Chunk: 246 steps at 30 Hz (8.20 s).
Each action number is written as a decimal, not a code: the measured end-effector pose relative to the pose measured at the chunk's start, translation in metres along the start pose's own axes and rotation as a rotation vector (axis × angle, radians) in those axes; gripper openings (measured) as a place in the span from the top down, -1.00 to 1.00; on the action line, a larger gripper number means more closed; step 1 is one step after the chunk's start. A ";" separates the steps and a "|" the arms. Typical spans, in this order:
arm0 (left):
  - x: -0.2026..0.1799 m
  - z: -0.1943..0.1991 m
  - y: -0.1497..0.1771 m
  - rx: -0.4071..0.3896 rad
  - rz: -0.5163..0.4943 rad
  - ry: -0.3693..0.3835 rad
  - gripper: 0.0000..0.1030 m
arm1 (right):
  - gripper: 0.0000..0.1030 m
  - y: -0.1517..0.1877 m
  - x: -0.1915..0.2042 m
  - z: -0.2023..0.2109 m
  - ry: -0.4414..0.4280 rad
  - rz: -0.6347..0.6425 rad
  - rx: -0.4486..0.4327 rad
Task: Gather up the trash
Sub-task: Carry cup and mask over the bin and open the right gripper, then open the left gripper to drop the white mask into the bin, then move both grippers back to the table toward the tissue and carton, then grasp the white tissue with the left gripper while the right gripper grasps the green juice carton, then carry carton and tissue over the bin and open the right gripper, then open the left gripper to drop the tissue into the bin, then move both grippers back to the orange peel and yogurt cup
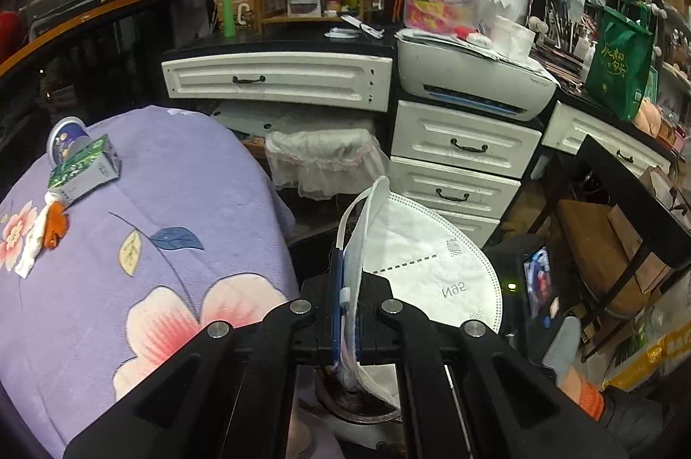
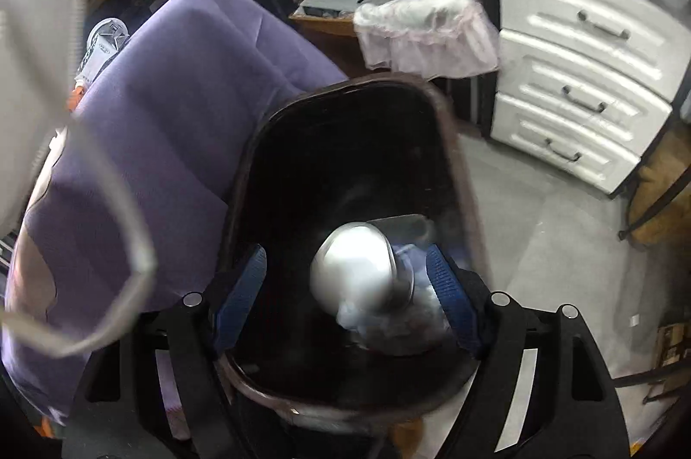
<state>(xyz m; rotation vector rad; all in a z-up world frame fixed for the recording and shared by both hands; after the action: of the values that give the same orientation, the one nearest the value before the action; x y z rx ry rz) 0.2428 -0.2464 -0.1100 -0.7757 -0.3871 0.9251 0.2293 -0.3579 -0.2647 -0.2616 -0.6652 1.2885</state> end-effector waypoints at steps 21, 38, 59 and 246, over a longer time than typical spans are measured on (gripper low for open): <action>-0.051 -0.083 0.054 0.201 -0.141 0.009 0.92 | -0.48 0.023 -0.089 0.109 0.178 -0.121 -0.142; -0.061 -0.075 0.054 0.183 -0.190 0.016 -0.46 | -0.48 0.015 -0.083 0.123 0.176 -0.128 -0.176; 0.086 0.040 0.017 -0.030 -0.021 -0.149 -0.62 | -0.49 -0.036 0.036 0.119 -0.055 0.029 -0.196; -0.003 -0.013 0.025 0.067 0.013 0.047 -0.55 | -0.49 -0.016 -0.019 0.132 0.077 0.045 -0.239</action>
<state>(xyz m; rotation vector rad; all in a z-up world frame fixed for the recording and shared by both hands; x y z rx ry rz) 0.2350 -0.2452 -0.1366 -0.7383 -0.3087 0.9253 0.1624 -0.4037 -0.1583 -0.5222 -0.7511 1.2355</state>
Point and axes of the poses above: each gripper's, at about its wrist camera, not at the fingertips, and z roughly against the way its jaws point, x to its left, y to its underside, the point moved 6 cm from there along -z, roughly the way its jaws point
